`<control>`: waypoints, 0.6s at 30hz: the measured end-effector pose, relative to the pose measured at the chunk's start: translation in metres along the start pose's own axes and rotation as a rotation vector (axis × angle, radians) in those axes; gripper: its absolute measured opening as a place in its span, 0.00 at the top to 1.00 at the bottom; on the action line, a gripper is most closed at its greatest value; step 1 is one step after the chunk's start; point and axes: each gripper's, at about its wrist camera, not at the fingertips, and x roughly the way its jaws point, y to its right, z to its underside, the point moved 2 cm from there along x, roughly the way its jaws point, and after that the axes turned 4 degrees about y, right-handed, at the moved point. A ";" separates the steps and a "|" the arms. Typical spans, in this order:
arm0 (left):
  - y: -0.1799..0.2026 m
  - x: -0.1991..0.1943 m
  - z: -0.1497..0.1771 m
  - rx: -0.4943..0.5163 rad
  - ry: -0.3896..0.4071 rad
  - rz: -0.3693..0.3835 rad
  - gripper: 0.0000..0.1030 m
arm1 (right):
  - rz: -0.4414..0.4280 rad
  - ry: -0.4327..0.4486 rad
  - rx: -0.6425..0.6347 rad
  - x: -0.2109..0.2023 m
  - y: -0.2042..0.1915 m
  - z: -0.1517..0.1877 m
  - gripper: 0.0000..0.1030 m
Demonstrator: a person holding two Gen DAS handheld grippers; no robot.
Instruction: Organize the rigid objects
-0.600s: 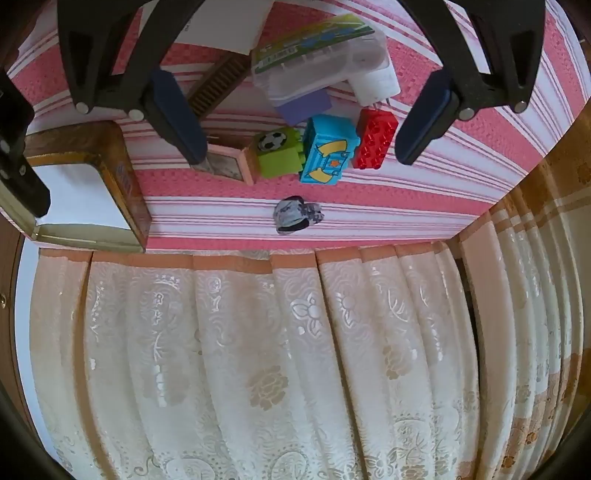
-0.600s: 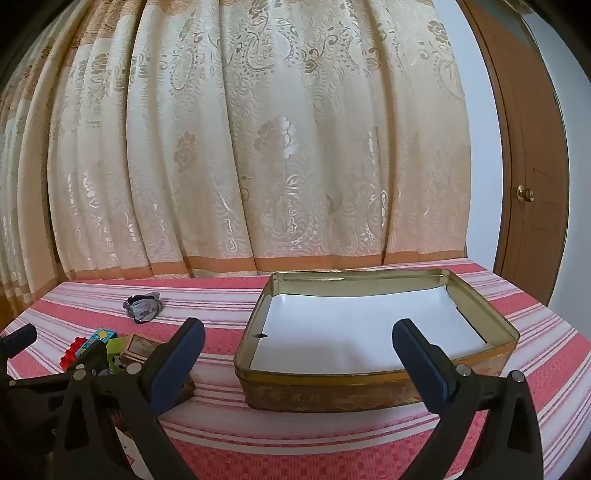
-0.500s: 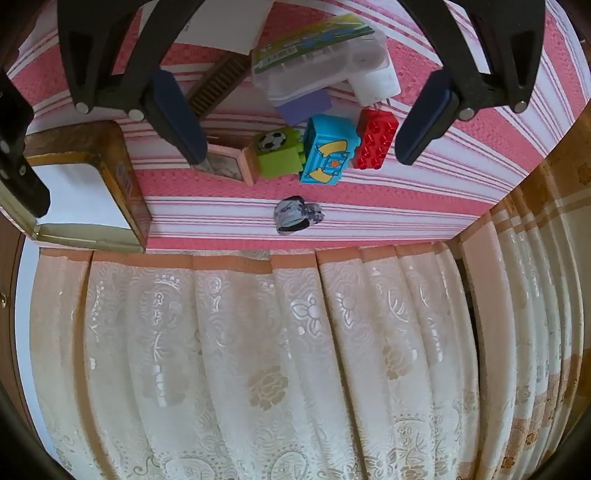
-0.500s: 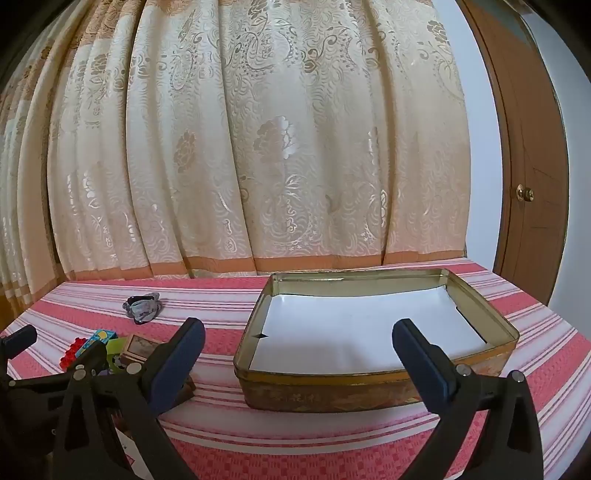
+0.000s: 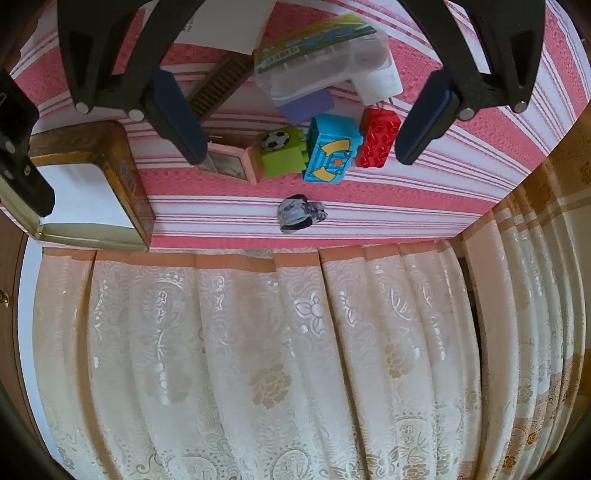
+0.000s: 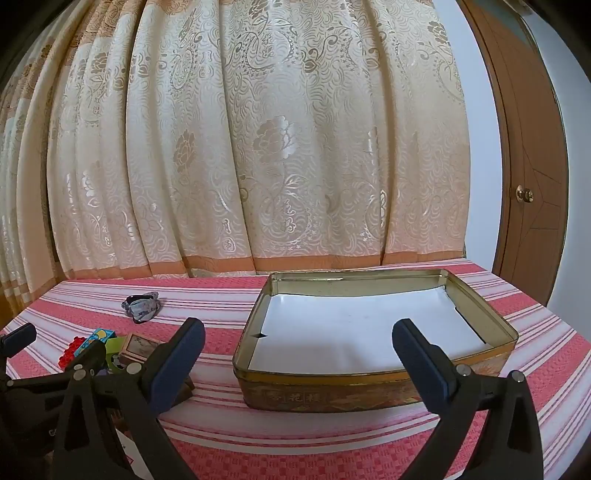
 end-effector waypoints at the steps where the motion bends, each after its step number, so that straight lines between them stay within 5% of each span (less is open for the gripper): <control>1: 0.000 0.000 0.000 -0.001 0.000 0.000 0.00 | 0.000 0.000 0.000 0.000 -0.001 0.000 0.01; 18: -0.001 -0.001 0.000 -0.002 -0.001 0.003 0.00 | 0.001 0.000 -0.002 0.001 0.000 0.000 0.01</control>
